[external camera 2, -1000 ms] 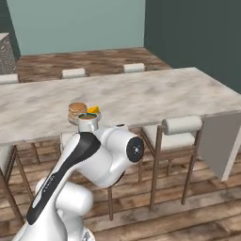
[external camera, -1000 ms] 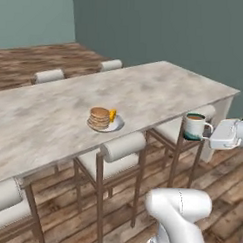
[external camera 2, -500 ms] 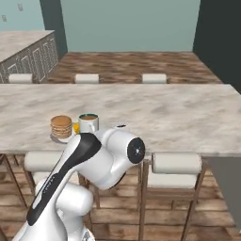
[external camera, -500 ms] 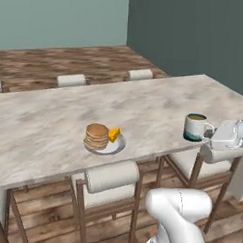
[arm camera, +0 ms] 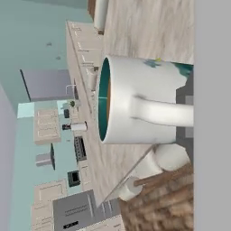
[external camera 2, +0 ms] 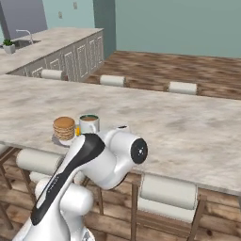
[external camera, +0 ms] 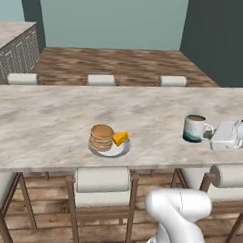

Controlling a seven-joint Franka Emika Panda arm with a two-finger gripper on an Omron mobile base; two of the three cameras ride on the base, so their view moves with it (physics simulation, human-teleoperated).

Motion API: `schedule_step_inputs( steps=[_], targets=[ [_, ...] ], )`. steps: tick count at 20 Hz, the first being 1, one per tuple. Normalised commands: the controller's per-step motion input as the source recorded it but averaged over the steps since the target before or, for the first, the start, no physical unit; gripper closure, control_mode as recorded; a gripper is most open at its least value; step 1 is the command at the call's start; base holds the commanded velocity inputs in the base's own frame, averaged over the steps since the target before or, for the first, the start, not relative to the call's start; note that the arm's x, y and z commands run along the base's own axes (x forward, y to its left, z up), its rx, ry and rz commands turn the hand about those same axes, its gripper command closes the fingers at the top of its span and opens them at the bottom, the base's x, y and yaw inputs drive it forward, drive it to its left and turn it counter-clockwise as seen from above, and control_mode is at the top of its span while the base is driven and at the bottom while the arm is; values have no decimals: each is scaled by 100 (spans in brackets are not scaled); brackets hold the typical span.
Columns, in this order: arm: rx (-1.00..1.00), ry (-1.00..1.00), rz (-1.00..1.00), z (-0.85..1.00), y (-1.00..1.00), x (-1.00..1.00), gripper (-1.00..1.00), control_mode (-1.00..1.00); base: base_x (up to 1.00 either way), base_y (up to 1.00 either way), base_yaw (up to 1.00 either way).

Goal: Pick up the brewed coffee from the coffee machine and place it next to the breakfast plate on the dining counter.

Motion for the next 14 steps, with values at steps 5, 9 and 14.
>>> schedule_step_inputs(
  steps=[5, 9, 14],
  targets=[
    [12, 0, 46, -100, -18, 84, 100, -100, 0, 0, 0],
    [13, -1, 44, -75, -23, 100, 100, -100, 0, 0, 0],
    [6, -9, 33, -45, 3, 94, 100, -100, 0, 0, 0]
  ],
)
